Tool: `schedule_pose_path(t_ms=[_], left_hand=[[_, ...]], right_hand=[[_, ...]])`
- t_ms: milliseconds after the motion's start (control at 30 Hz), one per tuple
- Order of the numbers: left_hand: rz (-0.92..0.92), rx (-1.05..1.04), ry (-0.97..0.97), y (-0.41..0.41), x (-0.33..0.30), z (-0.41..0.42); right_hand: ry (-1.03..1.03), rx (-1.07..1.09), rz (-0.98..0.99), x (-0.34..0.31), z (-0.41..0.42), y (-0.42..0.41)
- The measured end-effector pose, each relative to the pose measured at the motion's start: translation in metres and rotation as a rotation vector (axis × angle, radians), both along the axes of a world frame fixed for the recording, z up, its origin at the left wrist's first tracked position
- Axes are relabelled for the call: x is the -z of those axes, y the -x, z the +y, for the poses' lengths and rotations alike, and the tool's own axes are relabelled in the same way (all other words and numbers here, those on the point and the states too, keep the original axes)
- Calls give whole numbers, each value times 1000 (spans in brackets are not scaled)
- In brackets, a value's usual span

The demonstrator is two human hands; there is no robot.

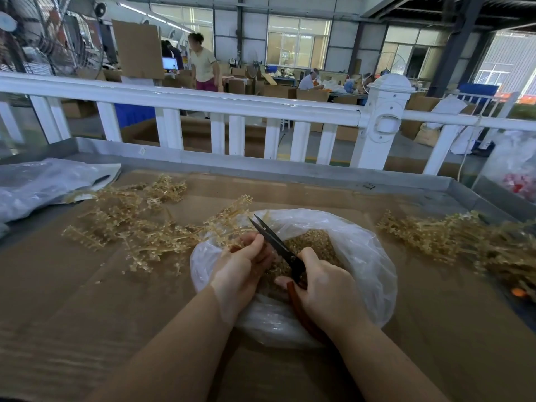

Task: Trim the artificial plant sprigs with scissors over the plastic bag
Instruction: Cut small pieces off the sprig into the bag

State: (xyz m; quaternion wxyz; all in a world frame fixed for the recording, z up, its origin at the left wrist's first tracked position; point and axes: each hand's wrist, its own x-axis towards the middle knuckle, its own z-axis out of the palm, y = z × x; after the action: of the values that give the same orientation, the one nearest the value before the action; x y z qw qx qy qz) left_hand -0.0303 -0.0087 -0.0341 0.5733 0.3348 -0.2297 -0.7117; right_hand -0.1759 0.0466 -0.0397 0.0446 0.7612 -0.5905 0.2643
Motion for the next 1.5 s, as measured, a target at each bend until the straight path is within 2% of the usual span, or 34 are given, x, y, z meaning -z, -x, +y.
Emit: schedule_pose_path(t_ms=[133, 433, 767, 933, 1333, 1500], left_hand=[[-3, -35, -6, 0, -2, 3], [-105, 46, 15, -1, -3, 4], [-37, -37, 22, 2, 1, 1], [-20, -67, 22, 3, 1, 2], [-2, -75, 3, 4, 5, -2], [-27, 3, 41, 0, 4, 0]], right_hand=[[37, -4, -31, 1, 1, 1], [17, 1, 2, 2, -1, 1], [4, -8, 34, 1, -3, -2], [24, 12, -22, 1, 1, -1], [40, 52, -101, -1, 4, 2], [31, 43, -87, -1, 5, 4]])
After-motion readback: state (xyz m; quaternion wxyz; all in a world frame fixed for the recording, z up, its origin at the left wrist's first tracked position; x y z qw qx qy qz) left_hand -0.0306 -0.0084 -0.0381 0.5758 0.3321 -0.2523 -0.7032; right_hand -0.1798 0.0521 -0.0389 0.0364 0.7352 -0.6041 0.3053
